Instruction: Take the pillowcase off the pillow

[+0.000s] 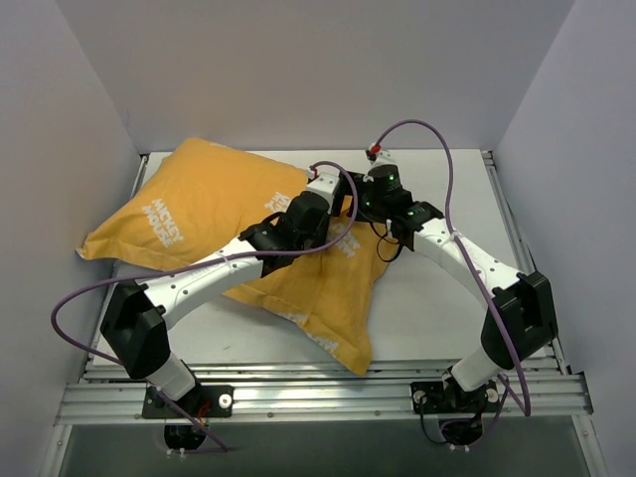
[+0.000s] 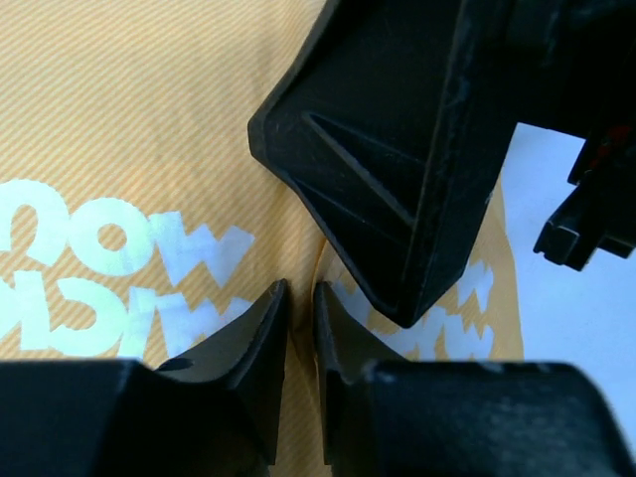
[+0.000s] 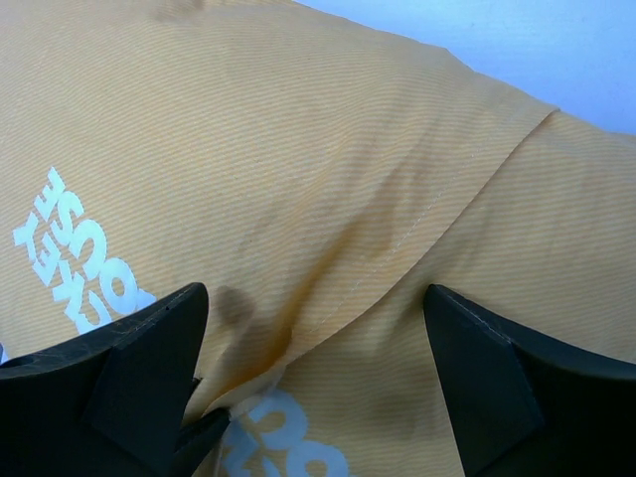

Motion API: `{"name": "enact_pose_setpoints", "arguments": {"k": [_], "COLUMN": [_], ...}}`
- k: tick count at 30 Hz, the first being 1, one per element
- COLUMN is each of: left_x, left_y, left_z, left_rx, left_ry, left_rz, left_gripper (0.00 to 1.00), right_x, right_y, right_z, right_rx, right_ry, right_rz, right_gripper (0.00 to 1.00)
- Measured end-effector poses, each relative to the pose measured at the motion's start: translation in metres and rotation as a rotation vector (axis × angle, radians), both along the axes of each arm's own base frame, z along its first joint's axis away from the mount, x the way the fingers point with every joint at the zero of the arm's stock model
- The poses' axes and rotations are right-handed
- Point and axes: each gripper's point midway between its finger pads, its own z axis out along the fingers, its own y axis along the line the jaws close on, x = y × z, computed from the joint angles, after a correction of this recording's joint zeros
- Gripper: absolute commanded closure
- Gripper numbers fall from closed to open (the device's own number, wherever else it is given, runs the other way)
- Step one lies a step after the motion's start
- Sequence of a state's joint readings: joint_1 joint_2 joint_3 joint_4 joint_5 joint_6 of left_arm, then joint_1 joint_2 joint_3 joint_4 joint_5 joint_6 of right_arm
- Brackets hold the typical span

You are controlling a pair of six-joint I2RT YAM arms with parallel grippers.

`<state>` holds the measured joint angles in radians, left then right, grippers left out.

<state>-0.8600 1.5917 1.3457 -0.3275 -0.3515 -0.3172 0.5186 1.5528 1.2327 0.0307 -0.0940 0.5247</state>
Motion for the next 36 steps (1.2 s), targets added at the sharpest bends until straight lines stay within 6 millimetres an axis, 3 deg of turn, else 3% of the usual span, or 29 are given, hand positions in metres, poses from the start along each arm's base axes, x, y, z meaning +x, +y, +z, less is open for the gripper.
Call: {"name": "enact_pose_setpoints", "arguments": {"k": [5,9,13,17,23,26,28,29,32,36], "left_x": [0.001,0.001,-0.002,-0.004,-0.006,-0.007,-0.007,-0.007,-0.007,-0.006], "left_y": [-0.001,0.0,0.001,0.001,0.001,0.001,0.002,0.002,0.003,0.009], "left_z": [-0.004,-0.004,-0.001,0.005,0.01,0.01,0.009,0.008,0.009,0.01], "left_rx": [-0.001,-0.008,-0.018,-0.032,-0.047,-0.046,-0.044,-0.044,-0.046,-0.034], "left_ry": [0.007,0.011,0.018,0.02,0.021,0.025,0.03,0.032,0.032,0.033], "left_rz": [0.016,0.025,0.026,0.022,0.019,0.021,0.023,0.026,0.03,0.048], "left_gripper": [0.97,0.98,0.98,0.98,0.98,0.98,0.98,0.98,0.98,0.98], "right_x": [0.005,0.006,-0.009,-0.033,-0.051,-0.05,-0.048,-0.046,-0.044,-0.046], "right_y": [-0.012,-0.042,-0.063,-0.052,-0.022,-0.01,-0.009,-0.01,-0.015,-0.028], "right_z": [0.0,0.003,0.012,0.011,-0.015,-0.025,-0.03,-0.032,-0.039,-0.053], "right_rx": [0.001,-0.009,-0.017,-0.002,0.002,-0.008,-0.019,-0.024,-0.039,-0.063], "right_ry": [0.01,0.023,0.016,0.018,0.081,0.09,0.089,0.088,0.083,0.087], "right_rz": [-0.031,-0.095,-0.139,-0.109,-0.051,-0.035,-0.037,-0.048,-0.075,-0.116], "right_gripper": [0.15,0.17,0.2,0.22,0.26,0.41,0.62,0.77,0.97,1.0]}}
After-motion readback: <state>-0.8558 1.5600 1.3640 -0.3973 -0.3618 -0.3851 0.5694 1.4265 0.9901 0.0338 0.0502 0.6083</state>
